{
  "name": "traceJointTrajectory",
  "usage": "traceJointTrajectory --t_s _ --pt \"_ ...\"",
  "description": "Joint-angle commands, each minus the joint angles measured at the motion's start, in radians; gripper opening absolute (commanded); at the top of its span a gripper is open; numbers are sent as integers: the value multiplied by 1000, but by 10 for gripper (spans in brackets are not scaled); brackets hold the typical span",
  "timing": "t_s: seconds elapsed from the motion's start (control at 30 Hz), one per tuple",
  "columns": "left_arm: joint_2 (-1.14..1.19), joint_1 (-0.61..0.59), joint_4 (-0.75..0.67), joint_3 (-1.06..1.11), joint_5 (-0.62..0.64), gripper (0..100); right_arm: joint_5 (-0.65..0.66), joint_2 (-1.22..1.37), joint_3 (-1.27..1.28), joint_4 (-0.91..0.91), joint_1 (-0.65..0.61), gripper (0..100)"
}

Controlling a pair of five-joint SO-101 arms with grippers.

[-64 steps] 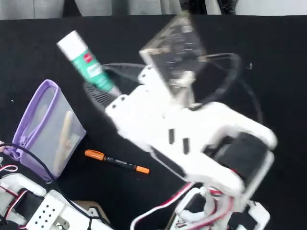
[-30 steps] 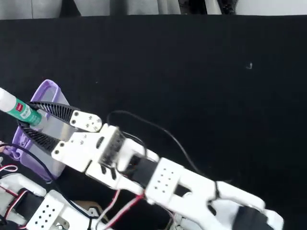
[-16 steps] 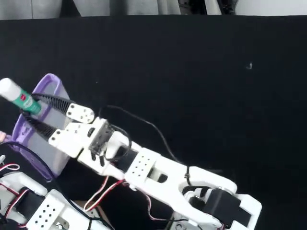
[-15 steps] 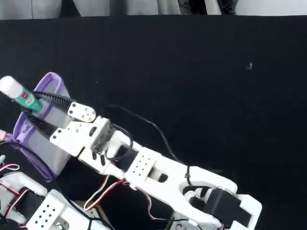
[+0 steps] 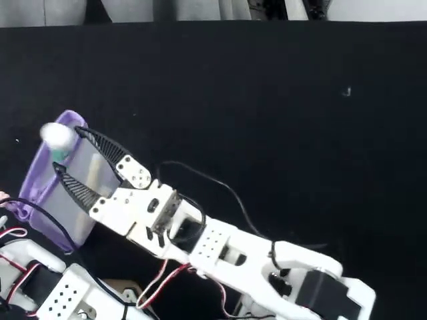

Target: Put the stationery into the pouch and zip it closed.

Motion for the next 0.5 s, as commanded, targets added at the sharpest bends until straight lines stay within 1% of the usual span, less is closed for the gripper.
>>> traceJointTrajectory --t_s 0.0,0.3,0.37,0.47 --pt "-8 7 -9 -44 2 29 9 -102 -13 126 -21 226" --pt "-8 7 -9 -44 2 29 12 -343 -128 489 -15 226" --pt "-8 7 -9 -44 2 29 12 -417 -160 568 12 226" --pt "-8 7 -9 -44 2 29 12 -555 -231 773 87 226"
